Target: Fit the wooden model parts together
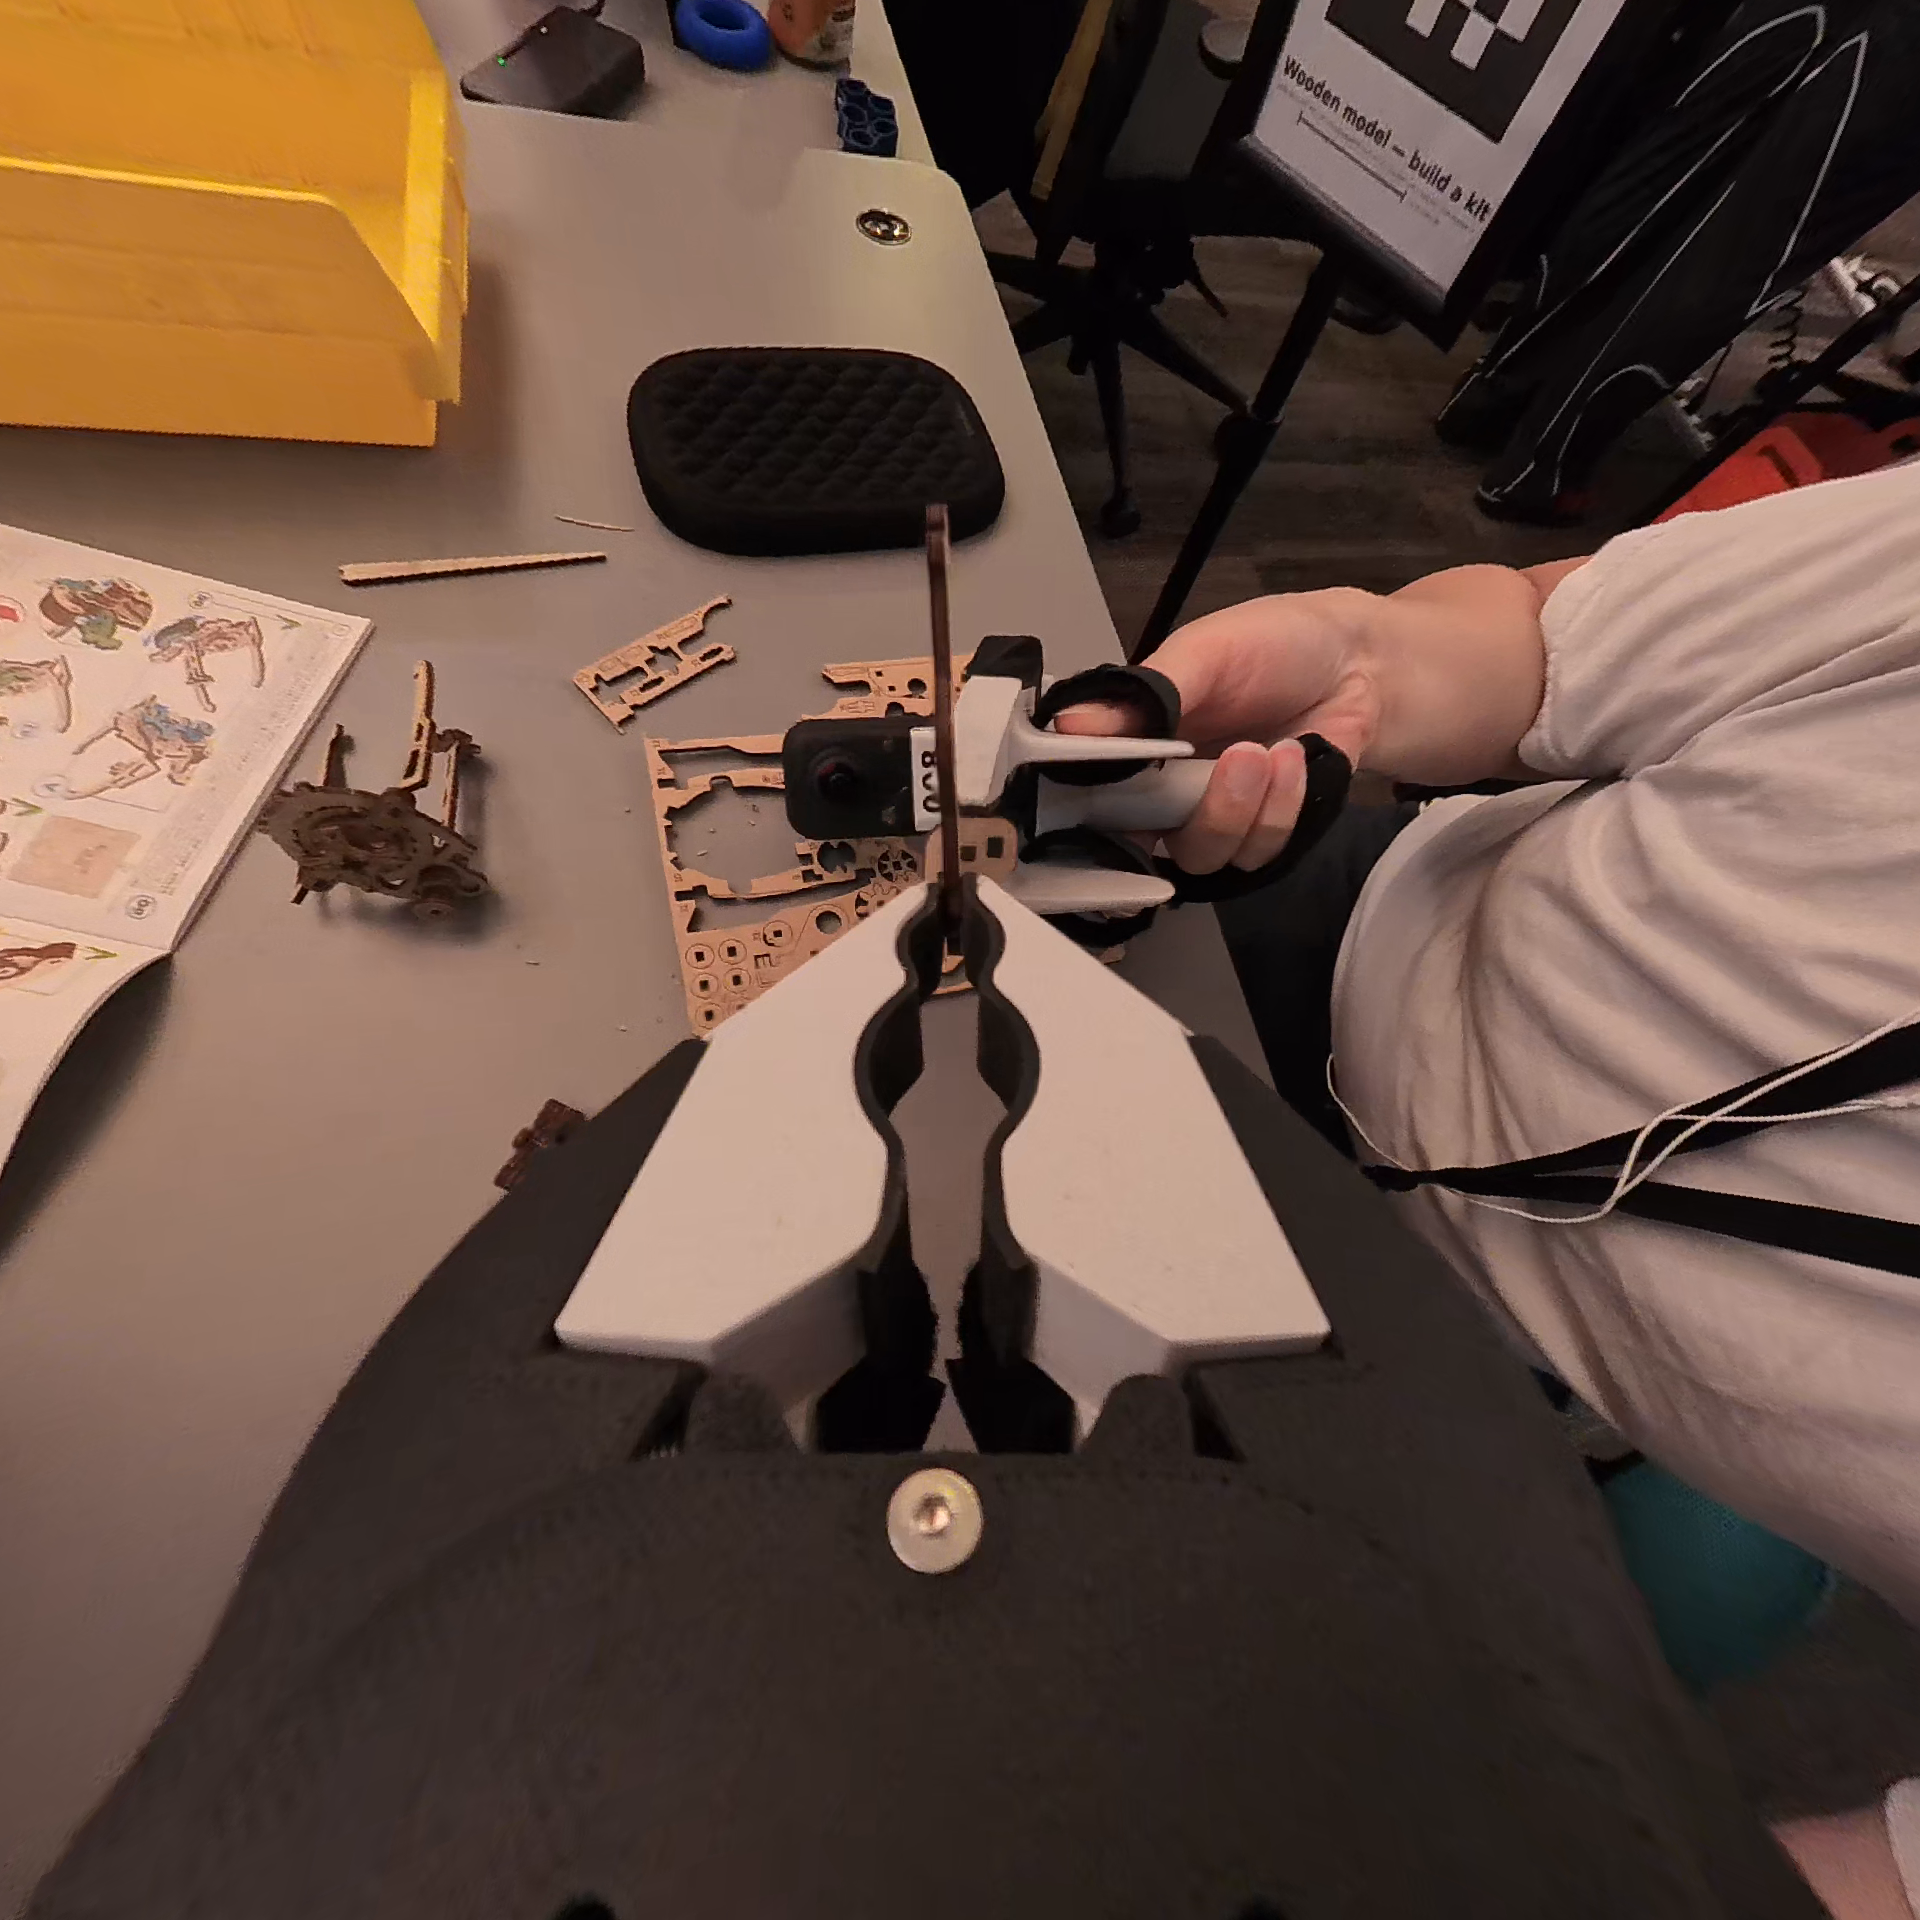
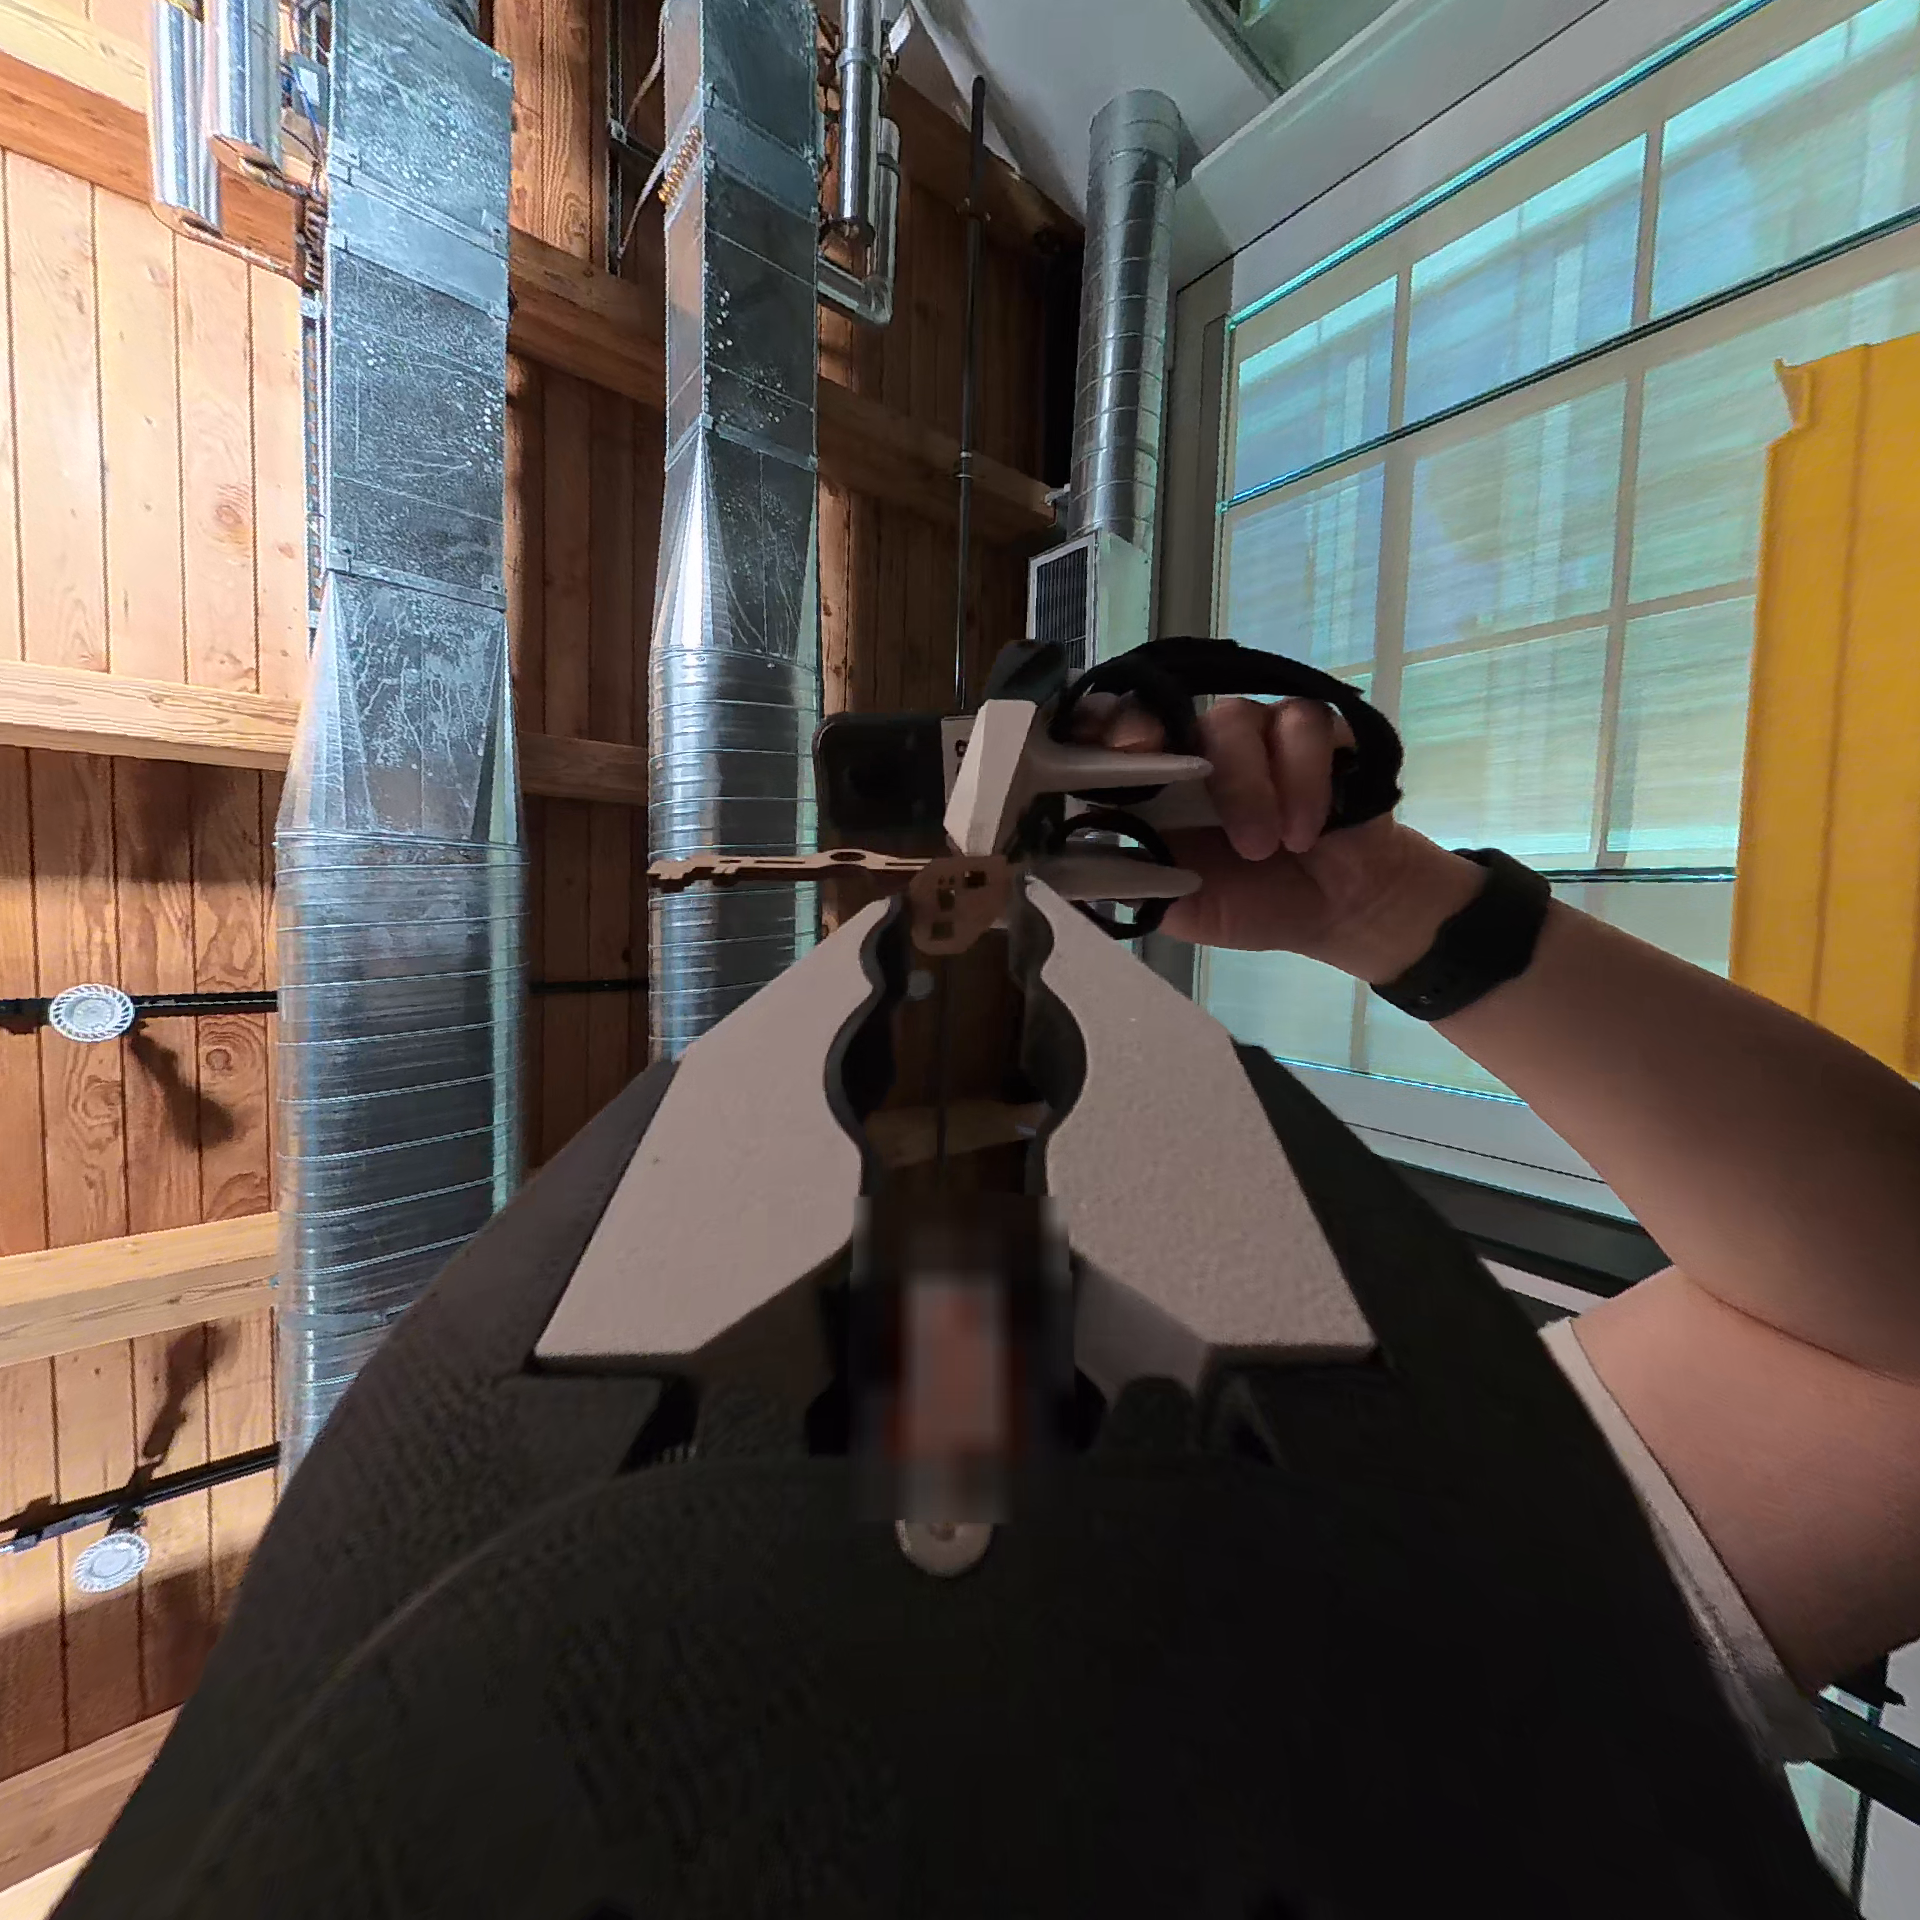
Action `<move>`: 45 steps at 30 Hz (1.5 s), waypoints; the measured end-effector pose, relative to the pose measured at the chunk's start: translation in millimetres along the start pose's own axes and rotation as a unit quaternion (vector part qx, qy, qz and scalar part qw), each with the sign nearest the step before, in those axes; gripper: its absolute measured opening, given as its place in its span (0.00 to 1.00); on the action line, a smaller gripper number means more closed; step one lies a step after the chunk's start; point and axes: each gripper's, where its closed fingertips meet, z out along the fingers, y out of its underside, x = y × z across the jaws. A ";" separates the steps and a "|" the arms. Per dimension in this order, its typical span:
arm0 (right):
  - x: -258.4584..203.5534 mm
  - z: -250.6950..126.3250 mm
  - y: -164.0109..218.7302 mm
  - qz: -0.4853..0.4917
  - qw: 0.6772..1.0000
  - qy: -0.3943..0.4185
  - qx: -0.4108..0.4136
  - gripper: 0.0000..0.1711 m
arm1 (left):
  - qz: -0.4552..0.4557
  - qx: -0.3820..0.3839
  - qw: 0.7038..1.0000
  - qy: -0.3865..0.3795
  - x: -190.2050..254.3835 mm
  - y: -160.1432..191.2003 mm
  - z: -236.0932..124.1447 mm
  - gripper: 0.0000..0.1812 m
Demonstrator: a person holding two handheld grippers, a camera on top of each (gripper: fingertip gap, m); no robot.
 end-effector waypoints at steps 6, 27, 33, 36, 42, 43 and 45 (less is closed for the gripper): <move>-1.4 1.3 0.3 0.003 1.000 -0.007 -0.003 0.10 | 0.001 -0.014 1.000 -0.014 -4.0 4.7 0.9 0.00; 5.0 -1.5 -3.2 0.010 1.000 -0.013 -0.012 0.10 | 0.026 -0.028 0.999 -0.031 -5.6 8.6 2.9 0.01; 12.4 -3.2 -1.4 0.001 1.000 0.012 -0.029 0.10 | 0.044 -0.052 0.997 -0.034 -3.8 16.6 2.9 0.01; 19.8 -5.0 -2.9 -0.004 0.998 0.042 -0.041 0.10 | 0.041 -0.069 0.996 -0.029 -5.4 24.4 3.6 0.01; 29.4 -6.5 -7.2 -0.005 0.994 0.083 -0.066 0.10 | 0.030 -0.075 0.997 0.003 -4.0 31.1 4.2 0.00; 29.1 -6.5 -8.0 -0.008 0.994 0.085 -0.069 0.10 | 0.027 -0.067 0.997 0.011 -3.0 29.1 3.5 0.00; 27.6 -6.2 -9.3 -0.023 0.992 0.096 -0.084 0.10 | 0.025 -0.051 0.998 0.027 -0.7 25.6 1.4 0.00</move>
